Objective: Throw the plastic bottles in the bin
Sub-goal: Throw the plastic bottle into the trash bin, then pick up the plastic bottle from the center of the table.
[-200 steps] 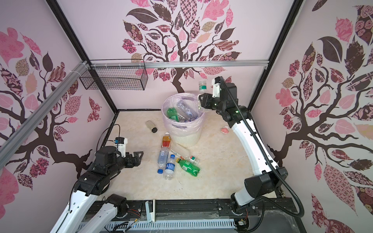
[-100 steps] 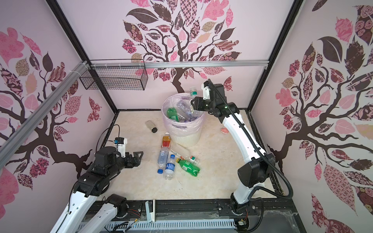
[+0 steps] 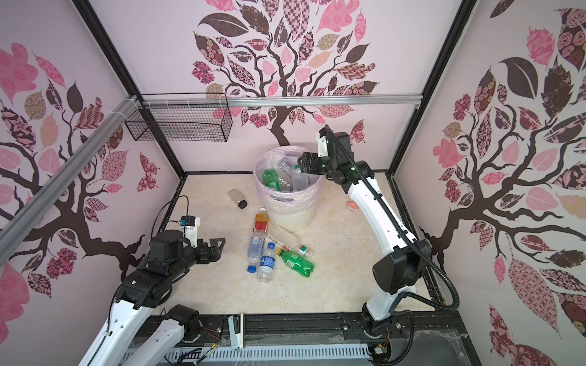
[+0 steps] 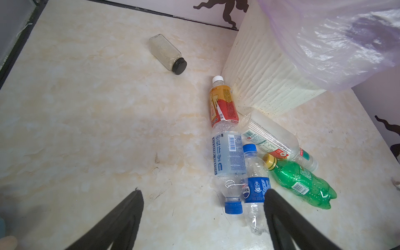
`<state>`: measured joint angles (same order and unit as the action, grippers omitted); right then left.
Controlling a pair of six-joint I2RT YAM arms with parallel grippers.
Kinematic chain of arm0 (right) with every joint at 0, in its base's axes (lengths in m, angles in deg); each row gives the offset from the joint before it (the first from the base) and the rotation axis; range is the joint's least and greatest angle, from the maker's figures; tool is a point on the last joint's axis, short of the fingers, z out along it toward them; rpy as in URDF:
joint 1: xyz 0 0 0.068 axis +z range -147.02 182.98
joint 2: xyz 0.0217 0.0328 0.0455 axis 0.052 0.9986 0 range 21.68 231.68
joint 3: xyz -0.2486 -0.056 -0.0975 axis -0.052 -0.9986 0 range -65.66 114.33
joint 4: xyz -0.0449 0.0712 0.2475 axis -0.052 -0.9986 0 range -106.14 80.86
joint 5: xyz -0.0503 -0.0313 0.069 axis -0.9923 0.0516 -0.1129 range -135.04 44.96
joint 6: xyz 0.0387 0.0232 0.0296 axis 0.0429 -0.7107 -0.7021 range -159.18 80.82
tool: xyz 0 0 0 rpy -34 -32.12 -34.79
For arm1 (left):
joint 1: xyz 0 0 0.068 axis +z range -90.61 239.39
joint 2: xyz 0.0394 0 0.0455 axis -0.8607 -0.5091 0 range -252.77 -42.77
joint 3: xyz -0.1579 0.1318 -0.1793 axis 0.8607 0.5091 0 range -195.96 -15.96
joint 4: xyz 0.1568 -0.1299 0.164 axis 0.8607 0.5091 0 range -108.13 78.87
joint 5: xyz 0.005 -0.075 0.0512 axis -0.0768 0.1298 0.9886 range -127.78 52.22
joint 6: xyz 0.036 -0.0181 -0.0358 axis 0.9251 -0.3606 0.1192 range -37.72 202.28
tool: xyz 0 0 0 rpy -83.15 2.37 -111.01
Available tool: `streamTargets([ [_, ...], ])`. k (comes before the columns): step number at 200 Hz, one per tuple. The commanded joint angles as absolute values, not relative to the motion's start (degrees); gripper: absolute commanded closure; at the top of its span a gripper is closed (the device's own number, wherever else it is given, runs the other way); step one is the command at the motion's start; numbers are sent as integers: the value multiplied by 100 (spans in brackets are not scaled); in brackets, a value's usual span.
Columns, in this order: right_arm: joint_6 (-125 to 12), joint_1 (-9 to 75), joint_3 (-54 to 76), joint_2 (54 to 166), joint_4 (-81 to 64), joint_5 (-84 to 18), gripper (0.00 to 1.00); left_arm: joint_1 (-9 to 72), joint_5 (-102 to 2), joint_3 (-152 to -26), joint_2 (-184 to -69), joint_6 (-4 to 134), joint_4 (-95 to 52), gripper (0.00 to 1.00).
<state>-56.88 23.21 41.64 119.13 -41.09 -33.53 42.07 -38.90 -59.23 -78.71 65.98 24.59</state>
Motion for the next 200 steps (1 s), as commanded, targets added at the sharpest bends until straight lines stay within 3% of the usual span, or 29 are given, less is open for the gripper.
streamTargets([
  [1,-5584,2350,4180,11858,-4149,-3485,20,4173,-3918,-5824,-7908,6637,2440,10],
  [40,-5442,2349,3623,11240,-4015,-3337,19,4148,-3950,-5826,-7972,6645,2437,11],
  [80,-5300,2349,1995,9890,-3467,-3194,14,4086,-4040,-5824,-8122,6663,2429,11],
  [130,-5477,2353,181,8331,-3601,-3737,12,4033,-4492,-5869,-8587,6734,2407,10],
  [200,-6278,2345,-2250,6912,-3182,-3837,11,3824,-4443,-5852,-9268,6331,2203,12],
])
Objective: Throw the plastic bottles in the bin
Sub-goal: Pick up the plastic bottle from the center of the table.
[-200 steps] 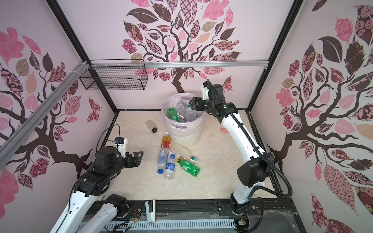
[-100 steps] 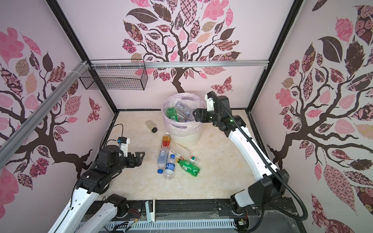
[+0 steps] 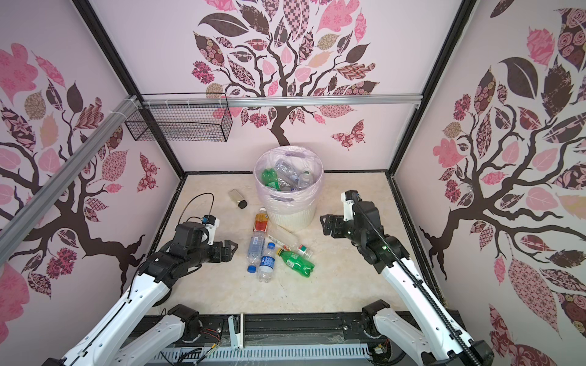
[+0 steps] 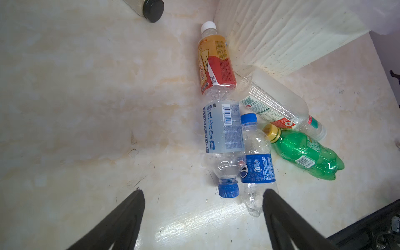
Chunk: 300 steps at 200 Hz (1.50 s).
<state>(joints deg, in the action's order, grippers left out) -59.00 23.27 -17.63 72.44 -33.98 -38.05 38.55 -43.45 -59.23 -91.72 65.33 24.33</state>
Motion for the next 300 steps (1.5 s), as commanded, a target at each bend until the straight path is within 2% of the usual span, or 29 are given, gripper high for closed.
streamTargets([
  [1,-6284,2345,-2273,6895,-3182,-3836,11,3822,-4444,-5855,-9273,6326,2194,12],
  [53,-6445,2345,-3029,6453,-3155,-3740,11,3730,-4499,-5860,-9751,6167,1911,14],
  [113,-6414,2349,-3112,6247,-3276,-3720,11,2896,-3943,-5880,-10814,5907,1263,14],
  [153,-6440,2341,-3226,6037,-3357,-3724,10,2872,-3846,-5994,-11562,6054,938,22],
  [253,-6482,2350,-3252,5895,-3393,-3695,10,2855,-4285,-6009,-12280,6112,319,23],
  [300,-6485,2346,-3211,5875,-3443,-3695,10,2846,-4384,-6052,-12601,6092,192,29],
])
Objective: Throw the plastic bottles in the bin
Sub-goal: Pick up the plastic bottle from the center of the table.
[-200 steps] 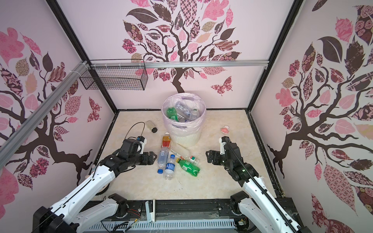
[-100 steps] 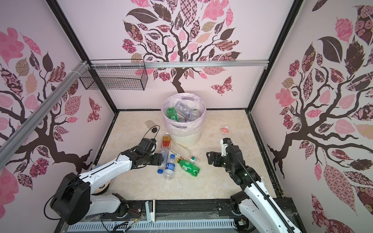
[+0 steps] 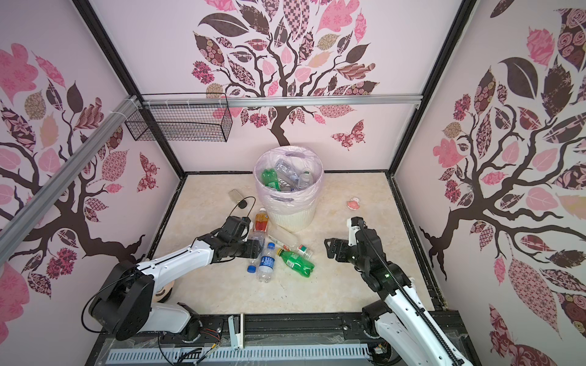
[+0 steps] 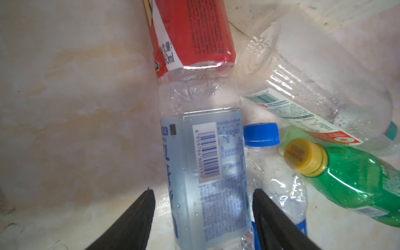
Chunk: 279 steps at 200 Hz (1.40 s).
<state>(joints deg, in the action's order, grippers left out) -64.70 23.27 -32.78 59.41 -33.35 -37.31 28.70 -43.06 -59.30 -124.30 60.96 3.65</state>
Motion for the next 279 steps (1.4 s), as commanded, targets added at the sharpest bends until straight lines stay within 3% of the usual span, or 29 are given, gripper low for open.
streamTargets([
  [1,-6485,2346,-3210,5876,-3444,-3695,10,2846,-4380,-6048,-12609,6092,192,29],
  [53,-6480,2346,-3219,5885,-3436,-3668,10,2846,-4082,-6069,-12828,6077,340,35],
  [104,-6485,2342,-3223,5863,-3445,-3669,10,2847,-3768,-6064,-12591,6048,640,51],
  [181,-6483,2346,-3257,5859,-3403,-3634,10,2902,-2894,-6372,-11124,6187,1981,51],
  [238,-6482,2348,-3262,5860,-3388,-3587,10,3576,-3121,-7835,-10755,6700,3049,51],
  [279,-6485,2345,-3271,5863,-3401,-3531,10,3689,-3615,-9871,-11353,7150,3536,51],
])
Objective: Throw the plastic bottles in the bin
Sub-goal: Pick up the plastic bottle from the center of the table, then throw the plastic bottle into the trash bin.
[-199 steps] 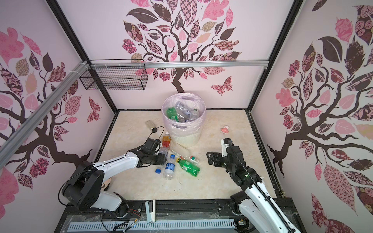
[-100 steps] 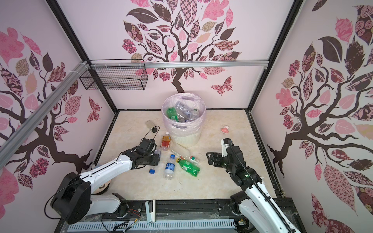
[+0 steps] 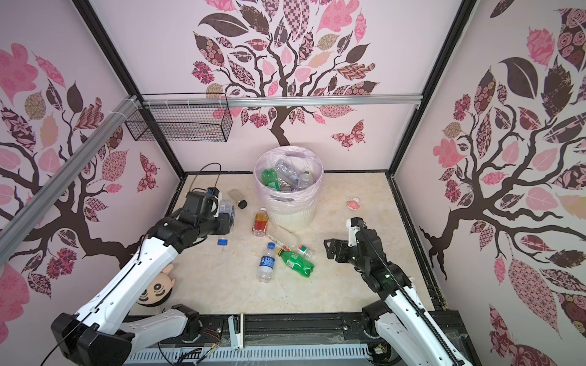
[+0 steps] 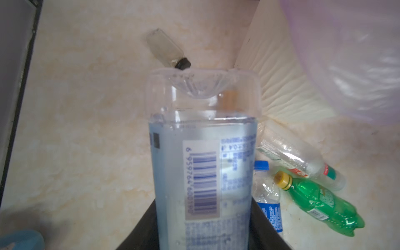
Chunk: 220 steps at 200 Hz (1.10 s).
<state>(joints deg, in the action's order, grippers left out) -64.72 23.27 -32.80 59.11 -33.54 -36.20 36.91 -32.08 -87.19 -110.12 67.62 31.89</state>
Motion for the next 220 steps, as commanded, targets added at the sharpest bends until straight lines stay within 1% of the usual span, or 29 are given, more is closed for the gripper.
streamTargets([
  [1,-6485,2341,-3271,5866,-3406,-3529,10,3689,-3635,-9926,-11379,7161,3546,51],
  [31,-6511,2339,-3292,5853,-3401,-3467,10,3689,-4159,-11224,-12030,7117,3603,52],
  [67,-6502,2345,-3234,5842,-3478,-3423,10,3689,-4546,-12626,-12805,7086,3739,52],
  [82,-6494,2343,-3223,5815,-3498,-3423,10,3689,-5032,-13154,-13083,6941,3685,52],
  [98,-6517,2347,-3272,5780,-3451,-3413,10,3689,-5713,-13372,-13271,6578,3282,52],
  [116,-6529,2343,-3282,5788,-3441,-3383,10,3672,-6071,-13590,-13510,6225,2922,52],
  [145,-6511,2345,-3221,5779,-3530,-3377,10,3663,-6105,-13952,-13912,5986,2718,53],
  [170,-6519,2341,-3209,5720,-3564,-3380,10,3646,-6139,-14006,-14182,5783,2386,53],
  [220,-6529,2352,-3153,5631,-3659,-3375,9,3506,-5967,-14270,-14693,5797,2228,52],
])
